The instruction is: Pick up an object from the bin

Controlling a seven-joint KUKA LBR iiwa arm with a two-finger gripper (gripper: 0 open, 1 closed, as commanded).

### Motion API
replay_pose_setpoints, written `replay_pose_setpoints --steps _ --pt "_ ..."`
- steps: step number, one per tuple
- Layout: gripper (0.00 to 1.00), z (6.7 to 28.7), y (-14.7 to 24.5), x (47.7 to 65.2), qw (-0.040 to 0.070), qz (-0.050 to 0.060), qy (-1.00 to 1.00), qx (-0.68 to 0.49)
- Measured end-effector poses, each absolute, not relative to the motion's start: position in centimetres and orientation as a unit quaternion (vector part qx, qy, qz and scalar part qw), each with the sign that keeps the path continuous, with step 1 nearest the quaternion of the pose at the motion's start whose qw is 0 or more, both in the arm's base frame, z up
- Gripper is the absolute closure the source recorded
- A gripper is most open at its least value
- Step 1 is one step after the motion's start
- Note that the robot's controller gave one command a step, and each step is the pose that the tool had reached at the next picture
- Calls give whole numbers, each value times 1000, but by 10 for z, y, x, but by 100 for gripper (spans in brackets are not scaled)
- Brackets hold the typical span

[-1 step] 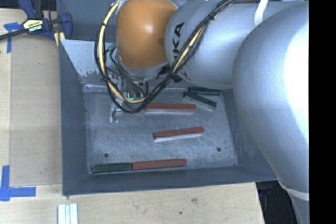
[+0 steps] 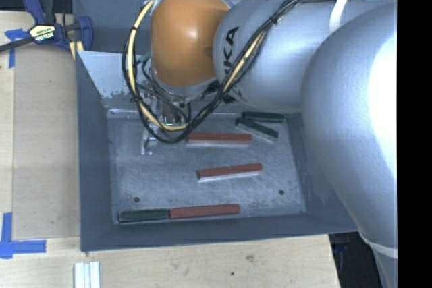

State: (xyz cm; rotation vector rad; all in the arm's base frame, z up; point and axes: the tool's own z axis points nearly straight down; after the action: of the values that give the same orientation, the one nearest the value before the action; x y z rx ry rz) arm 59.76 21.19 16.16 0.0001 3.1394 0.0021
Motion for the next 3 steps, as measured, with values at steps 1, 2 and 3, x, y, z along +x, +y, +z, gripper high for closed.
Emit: replay_pose_setpoints --steps 1,2,3 --pt "0 132 180 596 4 2 999 -33" --pt "0 96 150 595 1 -1 994 -107" --pt "0 87 118 612 2 1 993 -120"
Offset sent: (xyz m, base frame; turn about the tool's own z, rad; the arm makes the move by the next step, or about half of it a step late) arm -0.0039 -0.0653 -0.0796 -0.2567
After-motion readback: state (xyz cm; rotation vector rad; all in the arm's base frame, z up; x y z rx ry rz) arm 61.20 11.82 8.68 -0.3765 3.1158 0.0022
